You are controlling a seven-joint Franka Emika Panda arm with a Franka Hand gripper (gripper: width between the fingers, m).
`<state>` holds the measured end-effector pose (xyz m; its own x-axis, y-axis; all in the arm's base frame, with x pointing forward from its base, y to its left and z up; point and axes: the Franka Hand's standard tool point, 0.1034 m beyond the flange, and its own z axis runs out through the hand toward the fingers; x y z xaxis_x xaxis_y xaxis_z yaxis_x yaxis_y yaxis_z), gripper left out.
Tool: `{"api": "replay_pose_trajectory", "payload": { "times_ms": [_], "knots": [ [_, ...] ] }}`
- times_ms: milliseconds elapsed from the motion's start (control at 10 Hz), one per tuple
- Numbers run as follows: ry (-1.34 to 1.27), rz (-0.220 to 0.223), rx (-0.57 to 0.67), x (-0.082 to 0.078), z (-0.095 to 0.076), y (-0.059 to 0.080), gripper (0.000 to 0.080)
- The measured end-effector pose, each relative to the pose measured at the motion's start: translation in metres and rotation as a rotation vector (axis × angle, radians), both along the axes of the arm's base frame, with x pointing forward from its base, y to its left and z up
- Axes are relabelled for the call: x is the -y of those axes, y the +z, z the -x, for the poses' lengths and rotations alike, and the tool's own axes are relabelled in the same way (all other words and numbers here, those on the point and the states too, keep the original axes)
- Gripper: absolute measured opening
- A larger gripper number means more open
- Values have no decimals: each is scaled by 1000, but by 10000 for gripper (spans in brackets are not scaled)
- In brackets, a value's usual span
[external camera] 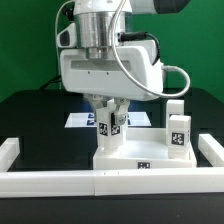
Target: Assemble square table
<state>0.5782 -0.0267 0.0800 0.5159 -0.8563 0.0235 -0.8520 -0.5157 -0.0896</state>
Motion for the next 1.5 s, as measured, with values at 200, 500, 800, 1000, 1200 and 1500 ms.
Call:
{"api": "replay_pose_trajectory", "payload": {
  "times_ms": [200,500,800,1000,1200,1500],
  "knots": [
    [-197,-14,3,-2,-2,0,290],
    [-413,-41,1,-4,-5,0,291],
    [-468,-46,0,-4,-5,-1,370],
    [-419,-42,0,-4,-5,-1,504],
    [-256,-24,2,-4,-5,-1,614],
    [33,-1,8,-10,-4,-2,649]
  ]
}}
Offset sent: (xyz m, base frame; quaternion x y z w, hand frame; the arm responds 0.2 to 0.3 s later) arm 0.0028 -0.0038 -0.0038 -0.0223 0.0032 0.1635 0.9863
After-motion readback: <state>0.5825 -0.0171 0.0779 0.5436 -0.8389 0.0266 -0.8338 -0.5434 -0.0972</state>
